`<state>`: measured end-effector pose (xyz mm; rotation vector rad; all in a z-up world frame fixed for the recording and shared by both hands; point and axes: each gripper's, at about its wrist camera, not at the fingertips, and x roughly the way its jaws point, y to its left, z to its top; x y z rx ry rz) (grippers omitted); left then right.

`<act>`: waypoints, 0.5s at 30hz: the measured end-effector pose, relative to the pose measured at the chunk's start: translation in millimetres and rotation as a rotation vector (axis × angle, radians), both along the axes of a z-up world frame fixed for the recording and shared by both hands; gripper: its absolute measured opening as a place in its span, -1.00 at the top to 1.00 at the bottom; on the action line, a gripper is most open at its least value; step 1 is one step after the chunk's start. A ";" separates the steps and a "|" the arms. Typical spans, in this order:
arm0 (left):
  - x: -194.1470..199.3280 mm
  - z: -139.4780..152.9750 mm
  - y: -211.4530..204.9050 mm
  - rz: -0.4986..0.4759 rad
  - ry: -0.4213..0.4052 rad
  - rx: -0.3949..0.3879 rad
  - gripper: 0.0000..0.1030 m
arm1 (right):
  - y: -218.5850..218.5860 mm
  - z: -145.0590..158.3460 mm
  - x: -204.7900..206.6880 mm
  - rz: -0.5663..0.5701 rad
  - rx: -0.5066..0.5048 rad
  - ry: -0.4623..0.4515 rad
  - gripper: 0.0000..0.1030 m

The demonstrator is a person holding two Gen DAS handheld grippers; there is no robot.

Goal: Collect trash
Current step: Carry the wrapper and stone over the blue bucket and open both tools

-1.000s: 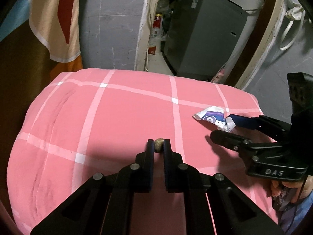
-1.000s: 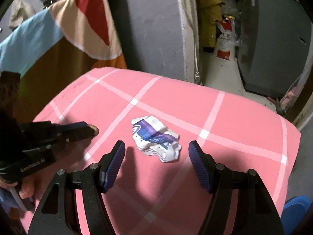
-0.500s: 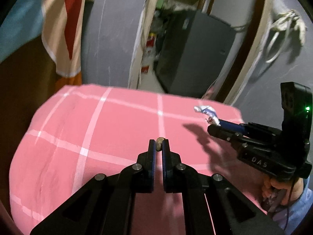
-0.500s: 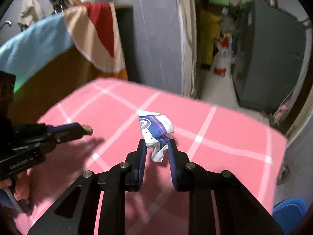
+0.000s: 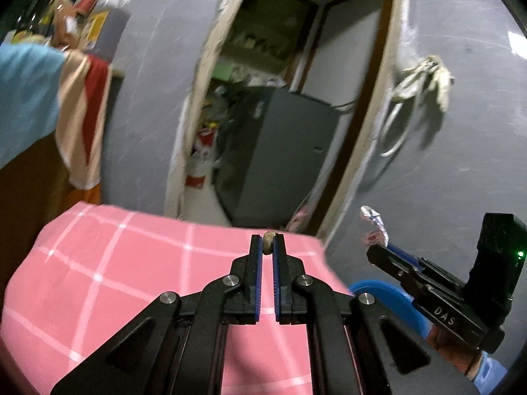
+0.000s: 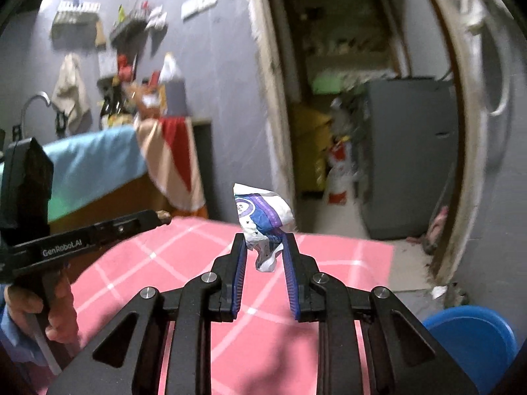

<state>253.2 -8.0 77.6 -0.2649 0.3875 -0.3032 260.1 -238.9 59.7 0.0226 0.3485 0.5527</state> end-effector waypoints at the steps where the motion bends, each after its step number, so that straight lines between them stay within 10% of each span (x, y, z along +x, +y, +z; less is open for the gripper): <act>1: -2.4 2.5 -5.5 -0.011 -0.010 0.000 0.93 | -9.0 4.0 -6.9 -0.022 0.011 -0.020 0.61; 15: -25.1 24.8 -128.4 -0.232 -0.091 -0.005 0.93 | -110.9 13.5 -71.8 -0.315 0.039 -0.124 0.61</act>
